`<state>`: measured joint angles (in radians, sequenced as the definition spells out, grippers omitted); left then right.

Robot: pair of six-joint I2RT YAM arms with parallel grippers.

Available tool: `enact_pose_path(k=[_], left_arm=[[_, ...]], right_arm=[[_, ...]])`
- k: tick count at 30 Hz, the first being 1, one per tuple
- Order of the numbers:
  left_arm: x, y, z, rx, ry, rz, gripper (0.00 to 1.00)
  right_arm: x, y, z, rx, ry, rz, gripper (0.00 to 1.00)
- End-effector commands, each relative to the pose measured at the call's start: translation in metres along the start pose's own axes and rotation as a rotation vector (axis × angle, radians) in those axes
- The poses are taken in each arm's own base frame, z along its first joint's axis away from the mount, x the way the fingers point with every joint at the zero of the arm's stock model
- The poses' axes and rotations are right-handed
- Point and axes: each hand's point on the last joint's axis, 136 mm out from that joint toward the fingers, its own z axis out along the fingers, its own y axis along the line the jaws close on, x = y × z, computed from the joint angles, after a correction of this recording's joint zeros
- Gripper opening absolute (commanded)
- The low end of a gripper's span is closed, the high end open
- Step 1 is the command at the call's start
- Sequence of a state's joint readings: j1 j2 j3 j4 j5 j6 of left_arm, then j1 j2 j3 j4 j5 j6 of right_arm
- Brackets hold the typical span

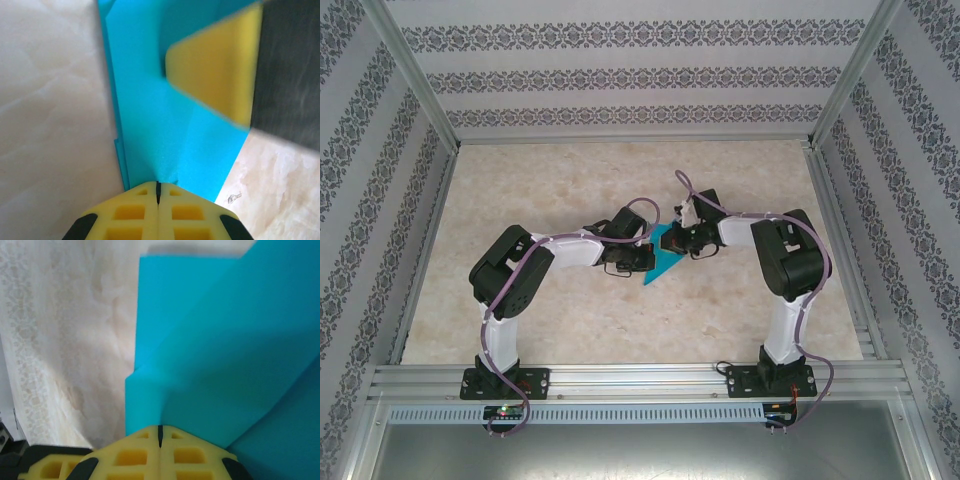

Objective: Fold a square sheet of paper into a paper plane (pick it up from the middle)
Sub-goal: Fourth fold the wing at the center of the table.

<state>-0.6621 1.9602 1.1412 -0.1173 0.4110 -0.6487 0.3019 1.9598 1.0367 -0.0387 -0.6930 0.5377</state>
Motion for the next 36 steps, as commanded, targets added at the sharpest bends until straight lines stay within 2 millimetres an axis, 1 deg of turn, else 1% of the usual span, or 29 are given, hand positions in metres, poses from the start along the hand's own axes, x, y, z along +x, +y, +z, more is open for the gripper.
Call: enact_pose_path(k=[1,4,9,11,12,14,16,19,22,26,29,31,36], left_arm=[[0.078,0.066,0.013,-0.231,0.248,-0.051,0.0],[0.083,0.069,0.013,-0.228,0.257,-0.05,0.0],[0.088,0.07,0.016,-0.212,0.269,-0.054,0.0],[0.087,0.068,0.018,-0.203,0.269,-0.058,0.0],[0.086,0.067,0.018,-0.201,0.269,-0.057,0.0],[0.085,0.068,0.019,-0.207,0.266,-0.059,0.0],[0.083,0.067,0.018,-0.206,0.259,-0.06,0.0],[0.081,0.066,0.019,-0.205,0.252,-0.062,0.0],[0.079,0.066,0.02,-0.211,0.251,-0.061,0.0],[0.079,0.07,0.016,-0.243,0.255,-0.05,0.0],[0.081,0.073,0.013,-0.268,0.271,-0.031,0.0],[0.082,0.074,0.012,-0.273,0.282,-0.027,0.0],[0.087,0.076,0.011,-0.28,0.305,-0.028,0.0]], right_arm=[[-0.034,-0.015,-0.009,0.048,-0.059,-0.002,0.0],[-0.053,-0.025,-0.012,0.093,-0.054,0.033,0.0],[-0.081,-0.036,-0.019,0.112,-0.088,0.057,0.0],[-0.09,-0.031,-0.028,0.098,-0.12,0.042,0.0],[-0.093,-0.026,-0.035,0.089,-0.14,0.026,0.0],[-0.096,-0.007,-0.051,0.062,-0.179,-0.013,0.0],[-0.09,0.008,-0.061,0.027,-0.202,-0.039,0.0],[-0.071,0.017,-0.066,0.016,-0.206,-0.049,0.0],[-0.044,0.025,-0.054,0.019,-0.167,-0.054,0.0],[-0.019,0.02,-0.029,0.047,-0.102,-0.034,0.0],[-0.009,0.017,-0.013,0.048,-0.065,-0.035,0.0],[-0.006,0.013,-0.006,0.056,-0.053,-0.042,0.0],[-0.016,-0.004,-0.002,0.101,-0.064,-0.027,0.0]])
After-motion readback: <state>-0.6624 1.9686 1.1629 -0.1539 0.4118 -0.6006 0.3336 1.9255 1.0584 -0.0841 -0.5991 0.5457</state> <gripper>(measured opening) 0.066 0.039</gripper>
